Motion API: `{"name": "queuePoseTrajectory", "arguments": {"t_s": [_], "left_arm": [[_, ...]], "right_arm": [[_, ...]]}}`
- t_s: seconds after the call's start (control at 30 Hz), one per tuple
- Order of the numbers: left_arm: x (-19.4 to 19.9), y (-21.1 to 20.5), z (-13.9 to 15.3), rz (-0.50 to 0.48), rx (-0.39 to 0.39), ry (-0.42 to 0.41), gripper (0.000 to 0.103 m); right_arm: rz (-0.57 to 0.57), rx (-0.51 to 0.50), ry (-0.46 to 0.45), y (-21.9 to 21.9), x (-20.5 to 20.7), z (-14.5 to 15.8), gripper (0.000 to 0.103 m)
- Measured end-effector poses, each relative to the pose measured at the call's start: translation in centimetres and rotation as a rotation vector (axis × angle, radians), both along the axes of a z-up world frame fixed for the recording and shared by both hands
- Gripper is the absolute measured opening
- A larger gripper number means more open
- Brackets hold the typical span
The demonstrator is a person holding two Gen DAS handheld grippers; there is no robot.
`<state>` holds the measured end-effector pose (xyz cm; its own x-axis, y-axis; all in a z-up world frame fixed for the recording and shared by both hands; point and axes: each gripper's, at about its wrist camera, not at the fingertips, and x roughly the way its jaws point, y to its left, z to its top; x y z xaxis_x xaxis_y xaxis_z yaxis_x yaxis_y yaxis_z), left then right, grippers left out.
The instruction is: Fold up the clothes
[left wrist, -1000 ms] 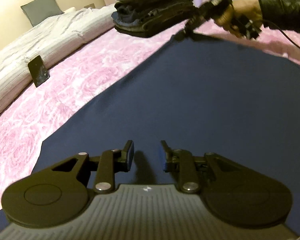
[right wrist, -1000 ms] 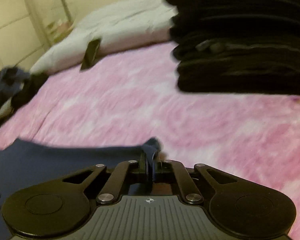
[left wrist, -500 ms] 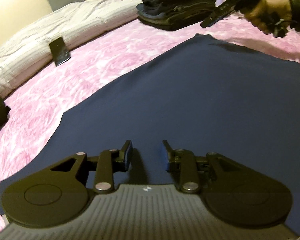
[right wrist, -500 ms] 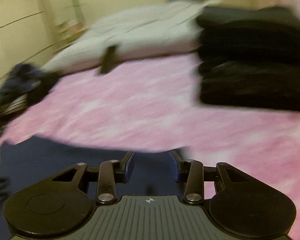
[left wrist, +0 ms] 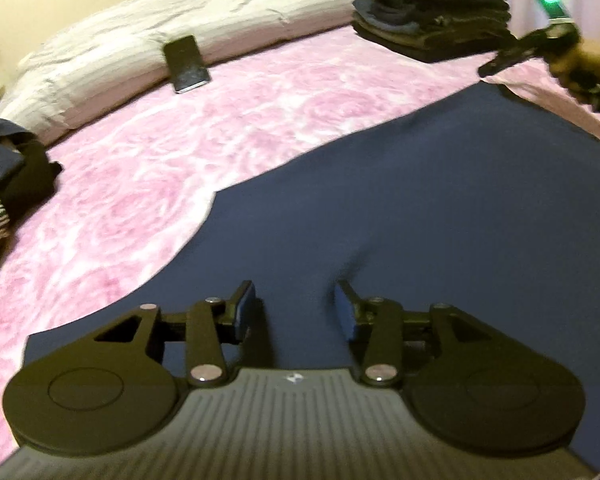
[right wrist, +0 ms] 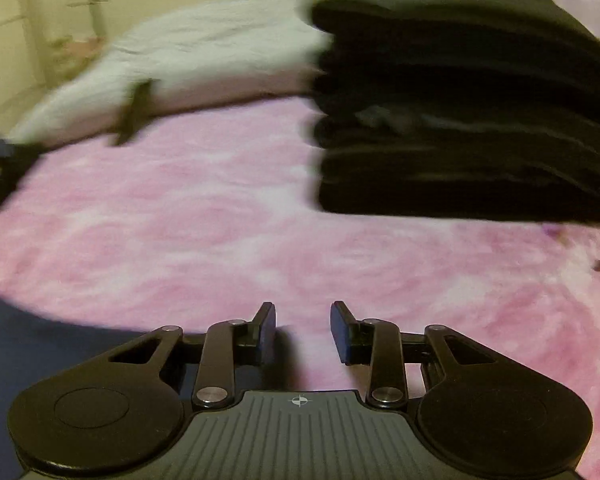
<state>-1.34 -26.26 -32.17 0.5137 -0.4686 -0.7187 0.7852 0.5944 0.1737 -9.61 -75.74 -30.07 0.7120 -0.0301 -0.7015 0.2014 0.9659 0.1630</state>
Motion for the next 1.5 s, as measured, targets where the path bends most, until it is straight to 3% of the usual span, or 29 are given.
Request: {"name": "queuePoseTrajectory", "arguments": {"t_s": [0.07,0.1,0.13,0.2,0.33,0.43,0.6,0.67,0.77,0.8,0.87,0.9,1.0,1.13,1.2,1.23,1.27,1.33,1.43,1.47,1.5], "left_arm": [[-1.1,0.7,0.8,0.001,-0.018,0.001,0.034],[-2.0,1.1,1.2,-0.003,-0.029,0.004,0.033],[-3.2,1.5,1.7,-0.011,-0.042,0.010,0.033],[-5.7,2.3,2.3,-0.028,-0.057,0.022,0.034],[-11.2,4.6,1.9,-0.065,-0.014,0.055,0.034],[-14.4,6.7,1.2,-0.073,0.038,0.046,0.036],[-17.4,10.6,2.0,-0.010,0.108,-0.044,0.038],[-19.9,11.1,2.7,-0.065,0.133,-0.114,0.037],[-24.7,11.3,3.6,-0.246,0.098,-0.161,0.038],[-26.5,11.2,3.6,-0.322,0.096,-0.188,0.038],[-29.3,10.8,3.0,-0.422,0.148,-0.264,0.040],[-30.3,10.5,2.4,-0.456,0.185,-0.301,0.040],[-32.0,9.3,0.6,-0.536,0.288,-0.374,0.040],[-32.1,7.6,-1.3,-0.545,0.389,-0.477,0.038],[-31.9,7.4,-1.9,-0.554,0.426,-0.504,0.030],[-31.7,7.4,-1.9,-0.548,0.427,-0.505,0.007],[-31.5,7.5,-1.4,-0.528,0.401,-0.487,0.003],[-30.7,7.8,-0.2,-0.476,0.330,-0.436,0.003],[-28.7,8.9,3.2,-0.372,0.165,-0.321,0.003],[-28.4,9.1,3.9,-0.357,0.141,-0.305,0.003],[-28.3,9.3,4.4,-0.354,0.133,-0.302,0.003]], "right_arm": [[0.085,0.049,-0.004,2.5,-2.0,1.2,0.042],[0.125,0.079,-0.004,3.8,-3.2,1.6,0.050],[0.159,0.125,0.007,5.3,-4.8,1.6,0.065],[0.206,0.191,0.025,8.3,-8.6,1.2,0.068],[0.213,0.239,0.079,11.7,-17.0,-0.4,0.068],[0.232,0.123,0.037,12.6,-23.6,-0.7,0.068],[0.097,-0.081,0.099,12.8,-30.8,1.5,0.068],[0.166,-0.180,0.042,14.8,-33.8,3.1,0.068],[0.339,-0.398,-0.015,19.5,-37.5,3.7,0.068],[0.392,-0.479,-0.010,21.1,-38.3,3.3,0.066],[0.491,-0.613,0.011,23.9,-39.6,2.2,0.046],[0.533,-0.664,0.022,24.9,-40.2,1.6,0.046],[0.549,-0.670,0.036,25.7,-40.6,0.4,0.046],[0.530,-0.682,0.023,26.0,-39.6,0.3,0.046],[0.556,-0.727,0.018,26.5,-39.1,0.0,0.046],[0.569,-0.749,0.015,26.7,-38.9,-0.1,0.046],[0.582,-0.772,0.013,27.0,-38.7,-0.2,0.046],[0.607,-0.813,0.007,27.5,-38.3,-0.6,0.046],[0.617,-0.863,-0.004,27.7,-37.7,-1.7,0.046],[0.616,-0.878,-0.007,27.6,-37.5,-2.0,0.043],[0.613,-0.897,-0.003,27.6,-37.3,-2.4,0.030]]}}
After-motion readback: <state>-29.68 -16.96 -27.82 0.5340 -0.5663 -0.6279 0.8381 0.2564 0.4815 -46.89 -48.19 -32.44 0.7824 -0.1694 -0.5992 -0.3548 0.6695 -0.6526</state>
